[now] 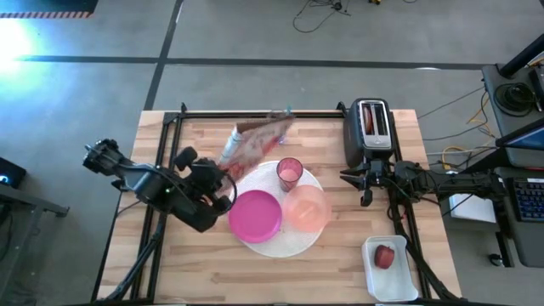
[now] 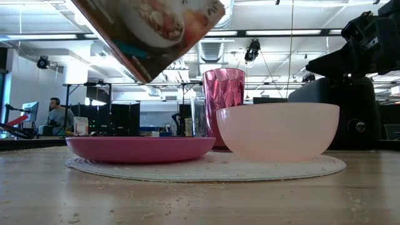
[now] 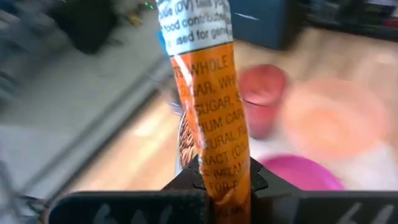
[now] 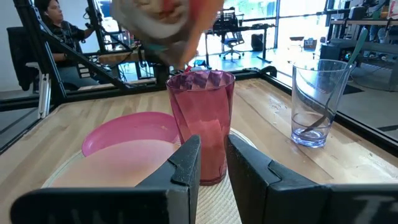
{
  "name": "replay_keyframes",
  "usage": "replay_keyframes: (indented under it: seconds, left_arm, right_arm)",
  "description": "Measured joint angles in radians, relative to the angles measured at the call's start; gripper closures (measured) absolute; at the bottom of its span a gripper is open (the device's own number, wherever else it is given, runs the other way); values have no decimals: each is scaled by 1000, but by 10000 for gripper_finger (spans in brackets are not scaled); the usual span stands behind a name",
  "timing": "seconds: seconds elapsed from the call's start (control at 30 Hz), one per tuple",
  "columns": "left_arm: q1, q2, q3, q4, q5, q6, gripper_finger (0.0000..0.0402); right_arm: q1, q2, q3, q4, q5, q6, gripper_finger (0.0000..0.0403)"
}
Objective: Arrange a breakfast setting
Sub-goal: Pour the cereal from the cereal box into the orange bowl
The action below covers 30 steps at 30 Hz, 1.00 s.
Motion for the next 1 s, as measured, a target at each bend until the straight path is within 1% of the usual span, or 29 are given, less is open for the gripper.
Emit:
replay_keyframes:
  seconds: [0.2, 0.37, 0.6, 0.73, 0.83, 0.9, 1.0]
  left_arm:
    - [-13, 42, 143, 2, 168, 2, 401]
    - [-15, 100, 259, 7, 297, -27, 401]
    - [-15, 224, 439, -4, 484, -24, 401]
    - [-15, 306, 538, -37, 595, -23, 401]
    - [-14, 369, 623, -101, 617, -47, 401]
    - [-11, 378, 612, -87, 634, -57, 401]
    - [-1, 383, 598, -87, 716, -84, 401]
  right_arm:
    - [0, 0, 0, 0, 0, 0, 335]
    - [0, 0, 0, 0, 0, 0, 335]
    - [0, 0, 0, 0, 0, 0, 335]
    - [0, 0, 0, 0, 0, 0, 335]
    - [0, 0, 0, 0, 0, 0, 335]
    - [0, 0, 0, 0, 0, 0, 335]
    - [0, 0, 0, 0, 0, 0, 335]
